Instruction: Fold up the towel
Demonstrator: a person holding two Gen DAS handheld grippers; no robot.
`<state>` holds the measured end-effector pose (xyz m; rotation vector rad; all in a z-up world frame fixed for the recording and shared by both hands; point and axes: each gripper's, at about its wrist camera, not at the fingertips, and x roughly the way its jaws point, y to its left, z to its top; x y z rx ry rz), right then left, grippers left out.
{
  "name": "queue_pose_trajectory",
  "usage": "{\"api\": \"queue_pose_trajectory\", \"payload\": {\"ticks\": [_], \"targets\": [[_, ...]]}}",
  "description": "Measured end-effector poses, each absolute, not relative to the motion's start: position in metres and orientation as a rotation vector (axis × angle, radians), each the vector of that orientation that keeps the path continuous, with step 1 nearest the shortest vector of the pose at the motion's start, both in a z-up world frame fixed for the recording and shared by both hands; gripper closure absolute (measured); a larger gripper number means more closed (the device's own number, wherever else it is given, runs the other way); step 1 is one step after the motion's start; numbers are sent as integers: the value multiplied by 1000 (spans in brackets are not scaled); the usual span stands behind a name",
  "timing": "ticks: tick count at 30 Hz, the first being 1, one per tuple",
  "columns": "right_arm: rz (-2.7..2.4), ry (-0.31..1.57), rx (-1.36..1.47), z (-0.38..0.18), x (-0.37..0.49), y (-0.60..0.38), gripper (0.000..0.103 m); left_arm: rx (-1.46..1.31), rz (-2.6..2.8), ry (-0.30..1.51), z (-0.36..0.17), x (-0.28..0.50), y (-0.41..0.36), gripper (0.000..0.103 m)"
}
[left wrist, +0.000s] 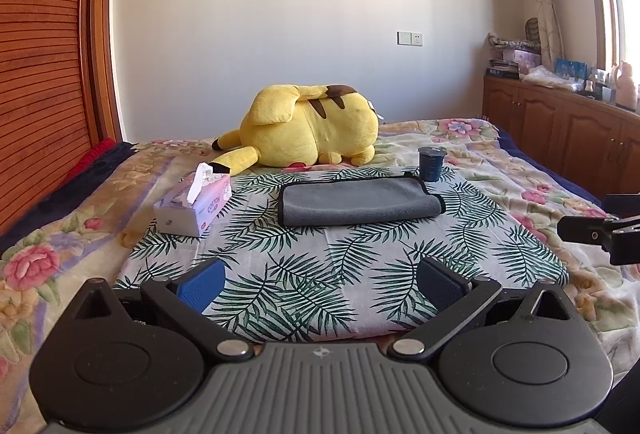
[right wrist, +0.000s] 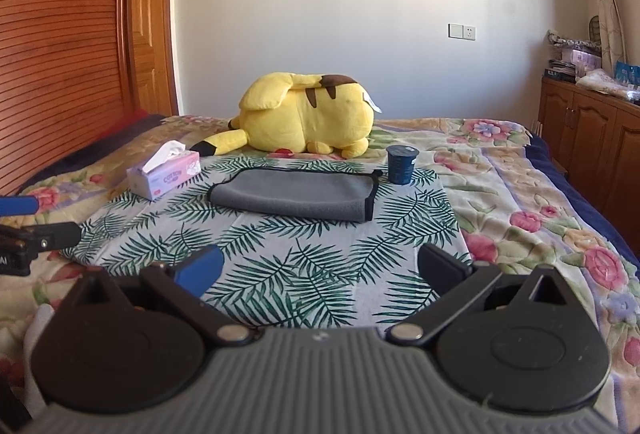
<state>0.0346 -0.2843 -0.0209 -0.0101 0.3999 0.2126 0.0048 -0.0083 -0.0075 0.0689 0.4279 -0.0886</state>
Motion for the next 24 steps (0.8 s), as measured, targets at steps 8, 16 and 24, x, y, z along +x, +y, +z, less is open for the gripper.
{"api": "queue_pose_trajectory", "payload": {"ticks": [8,16,24], "targets": [[194,395,-3,-23,34,-286,0,64,-75,401,-9,5,-7,16],[186,359,-10,-22,29,-286,0,50,-65,353,-4,2,-6,16],[173,326,-18,-19,26,-286,0,59,-56,322,-1,-1,-7,16]]}}
